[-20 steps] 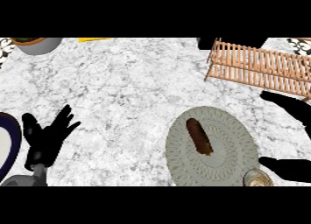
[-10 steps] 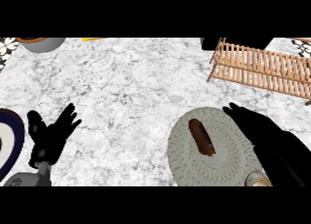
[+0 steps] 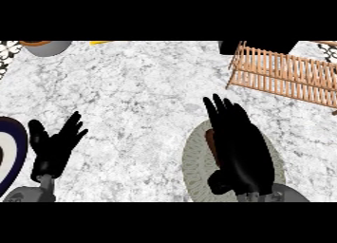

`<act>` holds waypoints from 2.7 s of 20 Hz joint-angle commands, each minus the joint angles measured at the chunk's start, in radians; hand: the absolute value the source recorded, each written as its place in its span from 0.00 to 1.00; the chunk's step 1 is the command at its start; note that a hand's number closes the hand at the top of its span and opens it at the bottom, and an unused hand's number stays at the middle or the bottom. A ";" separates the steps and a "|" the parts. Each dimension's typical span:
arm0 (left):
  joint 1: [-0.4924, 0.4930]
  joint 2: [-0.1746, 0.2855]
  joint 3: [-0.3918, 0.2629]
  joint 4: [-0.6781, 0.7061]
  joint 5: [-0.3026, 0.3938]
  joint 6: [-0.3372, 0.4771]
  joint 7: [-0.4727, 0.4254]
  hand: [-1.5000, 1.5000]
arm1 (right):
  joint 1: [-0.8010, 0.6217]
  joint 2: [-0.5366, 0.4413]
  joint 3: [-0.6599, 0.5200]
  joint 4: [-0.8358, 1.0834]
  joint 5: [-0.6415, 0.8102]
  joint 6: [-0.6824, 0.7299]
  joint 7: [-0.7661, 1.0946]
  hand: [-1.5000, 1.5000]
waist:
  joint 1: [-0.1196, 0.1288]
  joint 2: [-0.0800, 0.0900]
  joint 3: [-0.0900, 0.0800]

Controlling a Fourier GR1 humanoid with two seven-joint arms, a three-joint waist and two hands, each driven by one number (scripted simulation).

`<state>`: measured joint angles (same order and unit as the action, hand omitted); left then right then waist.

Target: Pick the sweet potato from the placemat and place it in the tiered shelf

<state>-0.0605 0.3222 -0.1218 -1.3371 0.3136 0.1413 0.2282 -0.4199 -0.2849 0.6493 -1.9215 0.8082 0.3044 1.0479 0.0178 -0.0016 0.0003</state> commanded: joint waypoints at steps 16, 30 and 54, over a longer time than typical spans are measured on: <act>0.033 0.011 0.062 0.023 -0.002 -0.064 -0.017 0.50 | 0.053 0.239 0.059 0.303 0.327 0.067 0.149 0.00 | -0.016 0.001 -0.001; -0.020 -0.036 0.101 0.069 -0.049 -0.072 -0.002 0.50 | 0.127 0.284 -0.023 0.432 0.483 -0.011 0.022 0.00 | -0.018 0.002 -0.001; 0.005 -0.093 0.132 0.006 -0.122 -0.101 0.050 0.50 | 0.117 0.268 -0.155 0.768 0.547 -0.068 -0.287 1.00 | -0.006 0.006 -0.001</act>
<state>-0.0528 0.2352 0.0160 -1.3403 0.1939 0.0428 0.2684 -0.3257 0.0003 0.4628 -1.2668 1.3667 0.1382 0.8145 0.0069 -0.0130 -0.0026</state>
